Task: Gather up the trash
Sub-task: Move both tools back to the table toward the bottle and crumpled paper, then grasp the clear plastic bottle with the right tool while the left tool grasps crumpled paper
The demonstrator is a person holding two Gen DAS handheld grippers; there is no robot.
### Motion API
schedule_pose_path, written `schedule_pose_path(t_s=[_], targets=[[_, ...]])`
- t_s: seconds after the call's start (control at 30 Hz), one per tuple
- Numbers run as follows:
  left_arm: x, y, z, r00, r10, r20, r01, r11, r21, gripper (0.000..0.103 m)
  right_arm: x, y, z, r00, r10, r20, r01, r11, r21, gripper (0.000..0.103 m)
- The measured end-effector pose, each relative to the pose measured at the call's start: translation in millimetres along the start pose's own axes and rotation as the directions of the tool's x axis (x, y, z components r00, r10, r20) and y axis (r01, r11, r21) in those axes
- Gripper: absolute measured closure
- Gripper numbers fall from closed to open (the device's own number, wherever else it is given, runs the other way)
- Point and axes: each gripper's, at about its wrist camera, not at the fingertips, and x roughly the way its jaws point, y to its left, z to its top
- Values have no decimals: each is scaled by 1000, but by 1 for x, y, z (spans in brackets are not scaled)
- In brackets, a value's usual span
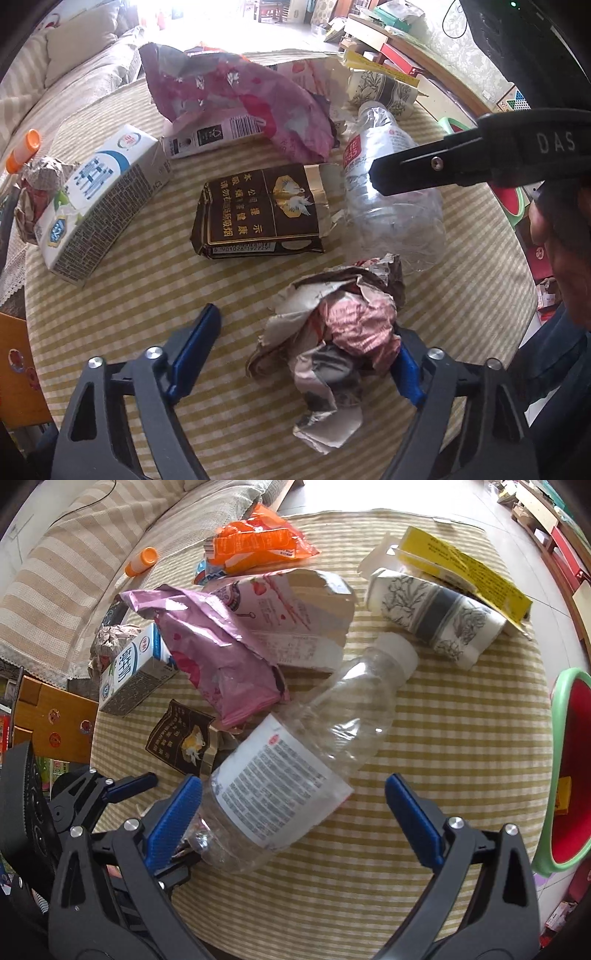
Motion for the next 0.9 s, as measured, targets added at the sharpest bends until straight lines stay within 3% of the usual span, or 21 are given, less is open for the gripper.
schedule_pose_path(t_s=[0.2, 0.43, 0.57, 0.9], targets=[[1, 2, 2, 1000, 6, 15, -6, 1000, 12, 29, 9, 4, -1, 999, 48, -7, -48, 999, 4, 12], [1, -13, 4, 1000, -25, 16, 24, 999, 35, 55, 5, 1, -3, 998, 63, 4, -63, 998, 12, 19], [0, -17, 5, 999, -30, 14, 29, 999, 32, 61, -1, -5, -3, 997, 74, 18, -74, 997, 33, 28], [-6, -20, -1, 1000, -19, 16, 18, 1000, 24, 62, 7, -8, -2, 996, 90, -3, -90, 994, 58, 22]])
